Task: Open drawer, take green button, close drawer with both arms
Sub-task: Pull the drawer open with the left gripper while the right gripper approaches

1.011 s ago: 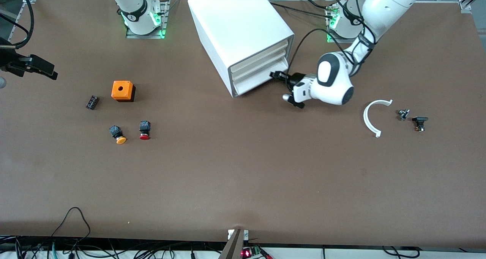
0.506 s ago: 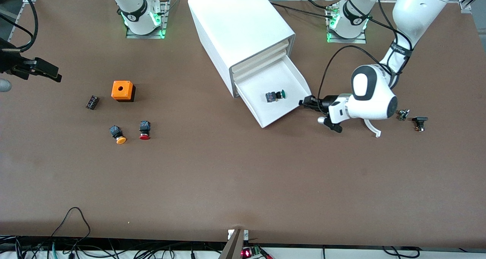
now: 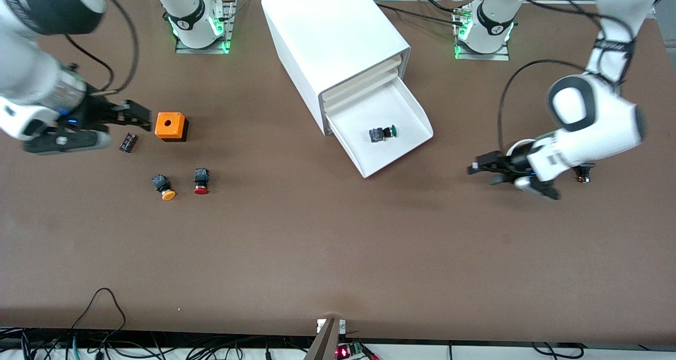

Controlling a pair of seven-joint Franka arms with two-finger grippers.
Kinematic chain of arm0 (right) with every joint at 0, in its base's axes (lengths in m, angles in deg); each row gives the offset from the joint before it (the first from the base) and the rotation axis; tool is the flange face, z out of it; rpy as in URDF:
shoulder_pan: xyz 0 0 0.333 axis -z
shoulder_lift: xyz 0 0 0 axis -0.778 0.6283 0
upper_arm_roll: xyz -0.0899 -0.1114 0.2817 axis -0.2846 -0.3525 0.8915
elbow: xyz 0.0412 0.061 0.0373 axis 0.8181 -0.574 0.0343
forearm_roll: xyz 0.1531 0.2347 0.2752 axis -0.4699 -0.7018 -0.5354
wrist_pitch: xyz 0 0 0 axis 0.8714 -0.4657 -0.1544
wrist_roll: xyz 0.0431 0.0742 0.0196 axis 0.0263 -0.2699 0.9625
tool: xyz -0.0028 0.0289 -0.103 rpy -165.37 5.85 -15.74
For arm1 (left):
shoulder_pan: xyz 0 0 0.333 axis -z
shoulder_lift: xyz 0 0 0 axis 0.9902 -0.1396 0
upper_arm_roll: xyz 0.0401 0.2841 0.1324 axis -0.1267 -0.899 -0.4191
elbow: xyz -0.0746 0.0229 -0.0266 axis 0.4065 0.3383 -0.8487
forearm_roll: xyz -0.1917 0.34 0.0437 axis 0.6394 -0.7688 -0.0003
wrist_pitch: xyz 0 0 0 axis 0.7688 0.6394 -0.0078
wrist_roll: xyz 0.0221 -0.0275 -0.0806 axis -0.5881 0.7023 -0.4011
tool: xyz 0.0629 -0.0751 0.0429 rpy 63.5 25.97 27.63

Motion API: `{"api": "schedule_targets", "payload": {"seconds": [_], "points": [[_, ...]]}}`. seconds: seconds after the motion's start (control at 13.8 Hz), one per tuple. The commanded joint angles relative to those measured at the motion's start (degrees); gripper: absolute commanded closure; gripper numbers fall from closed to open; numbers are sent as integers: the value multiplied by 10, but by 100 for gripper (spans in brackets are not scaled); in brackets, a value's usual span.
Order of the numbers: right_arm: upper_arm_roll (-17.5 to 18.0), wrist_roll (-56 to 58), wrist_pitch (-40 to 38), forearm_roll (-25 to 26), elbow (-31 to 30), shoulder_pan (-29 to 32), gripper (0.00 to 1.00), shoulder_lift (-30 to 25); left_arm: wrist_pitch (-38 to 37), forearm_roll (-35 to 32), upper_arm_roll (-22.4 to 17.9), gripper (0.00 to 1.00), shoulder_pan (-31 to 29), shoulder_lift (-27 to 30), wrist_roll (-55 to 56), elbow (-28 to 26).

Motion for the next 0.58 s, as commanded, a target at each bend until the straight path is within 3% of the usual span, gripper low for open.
{"api": "schedule_targets", "payload": {"seconds": [0.0, 0.22, 0.36, 0.51], "points": [[-6, 10, 22, -3, 39, -81, 0, 54, -85, -72, -37, 0, -1, 120, 12, -8], [-6, 9, 82, -9, 57, -158, 0, 86, -234, -223, -55, 0, 1, 173, 23, 78], [4, 11, 126, -10, 58, -200, 0, 102, -320, -320, -51, 0, 16, 188, 97, 137], [62, 47, 177, -30, 64, -201, 0, 126, -384, -387, -44, 0, 48, 188, 191, 170]]}}
